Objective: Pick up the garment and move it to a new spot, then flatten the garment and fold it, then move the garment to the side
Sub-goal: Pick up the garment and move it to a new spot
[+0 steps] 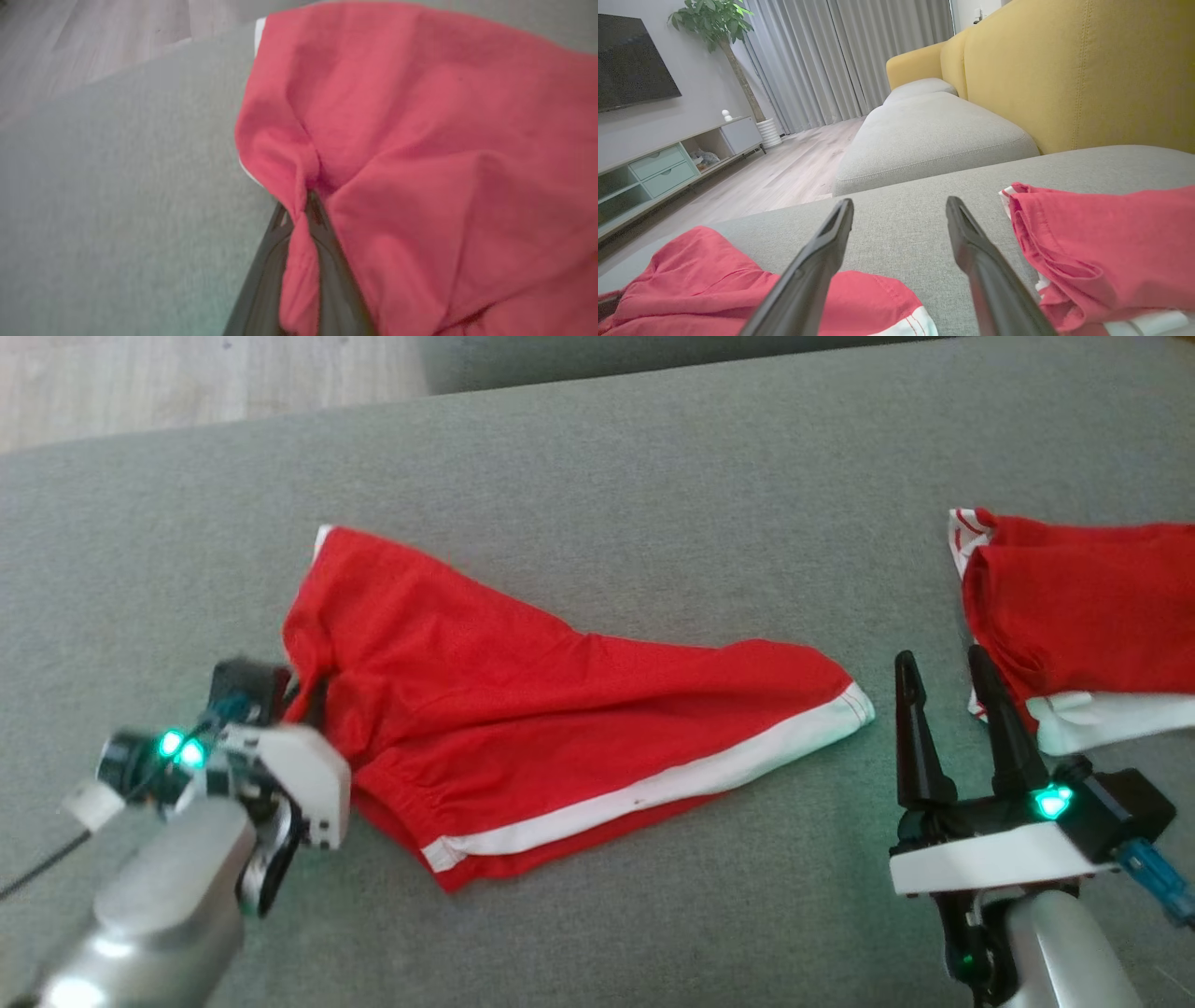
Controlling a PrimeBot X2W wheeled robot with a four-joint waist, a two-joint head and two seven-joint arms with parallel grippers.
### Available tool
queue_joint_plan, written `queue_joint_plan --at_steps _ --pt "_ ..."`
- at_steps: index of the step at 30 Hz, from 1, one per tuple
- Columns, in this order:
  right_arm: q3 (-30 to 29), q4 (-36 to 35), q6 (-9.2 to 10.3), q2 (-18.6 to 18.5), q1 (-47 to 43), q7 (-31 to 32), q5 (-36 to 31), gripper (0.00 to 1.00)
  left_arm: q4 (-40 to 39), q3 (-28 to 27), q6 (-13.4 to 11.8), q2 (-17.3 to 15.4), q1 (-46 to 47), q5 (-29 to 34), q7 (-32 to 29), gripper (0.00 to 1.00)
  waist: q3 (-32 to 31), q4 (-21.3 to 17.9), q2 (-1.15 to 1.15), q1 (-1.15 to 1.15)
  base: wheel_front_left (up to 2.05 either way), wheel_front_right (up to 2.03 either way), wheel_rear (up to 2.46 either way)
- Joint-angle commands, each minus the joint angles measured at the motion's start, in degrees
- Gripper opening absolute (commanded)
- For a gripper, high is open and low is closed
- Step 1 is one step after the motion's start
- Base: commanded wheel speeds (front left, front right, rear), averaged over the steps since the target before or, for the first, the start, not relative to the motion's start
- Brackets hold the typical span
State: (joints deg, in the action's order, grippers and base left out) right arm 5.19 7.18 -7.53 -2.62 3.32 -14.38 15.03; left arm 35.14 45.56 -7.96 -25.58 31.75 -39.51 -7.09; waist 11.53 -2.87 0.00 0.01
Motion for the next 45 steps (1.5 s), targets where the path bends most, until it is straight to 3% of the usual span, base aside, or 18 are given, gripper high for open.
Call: queue_joint_plan --at_steps 1,11,18,19,28,33,39,45 --pt "1.55 -1.87 0.04 -0.26 1.86 -0.62 -0.1 1.0 -0.86 -1.49 0.44 -2.45 4.01 1.15 0.86 0.0 0.31 -0.36 0.0 -0.01 0.0 0.0 0.0" --pt "3.09 -1.43 0.04 -0.26 3.33 -0.62 0.64 1.0 4.43 4.55 9.09 -2.46 21.59 10.45 1.79 0.0 1.06 -2.03 0.0 -0.01 0.0 0.0 0.0" --pt "3.73 -1.35 0.04 -0.26 4.31 -0.62 0.81 1.0 11.15 5.83 12.38 -0.16 29.15 12.54 6.33 0.0 1.91 -2.86 0.0 -0.01 0.0 0.0 0.0" --pt "3.7 -1.38 0.04 -0.26 4.37 -0.62 0.84 1.0 12.07 5.81 12.44 0.24 29.72 12.68 7.46 1.0 1.98 -2.79 0.0 -0.01 0.0 0.0 0.0" --pt "2.93 -1.4 0.04 -0.26 4.05 -0.62 0.66 1.0 19.13 3.84 11.62 3.2 30.47 10.27 12.94 1.0 1.24 0.34 0.0 -0.01 0.0 0.0 0.0" --pt "1.71 -1.56 0.04 -0.26 3.73 -0.62 0.07 1.0 18.28 -0.46 9.56 5.11 27.11 5.69 18.82 1.0 -0.78 2.58 0.0 -0.01 0.0 0.0 0.0" --pt "-1.08 -2.37 0.04 -0.26 2.56 -0.62 -1.22 1.0 9.02 -6.69 5.32 7.2 17.38 1.42 21.98 1.0 -3.44 5.8 0.0 -0.01 0.0 0.0 0.0" --pt "-2.36 -3.09 0.04 -0.26 1.42 -0.62 -2.04 1.0 -6.23 -13.83 -0.43 7.84 4.01 3.05 22.06 1.0 -4.66 7.69 0.0 -0.01 0.0 0.0 0.0"
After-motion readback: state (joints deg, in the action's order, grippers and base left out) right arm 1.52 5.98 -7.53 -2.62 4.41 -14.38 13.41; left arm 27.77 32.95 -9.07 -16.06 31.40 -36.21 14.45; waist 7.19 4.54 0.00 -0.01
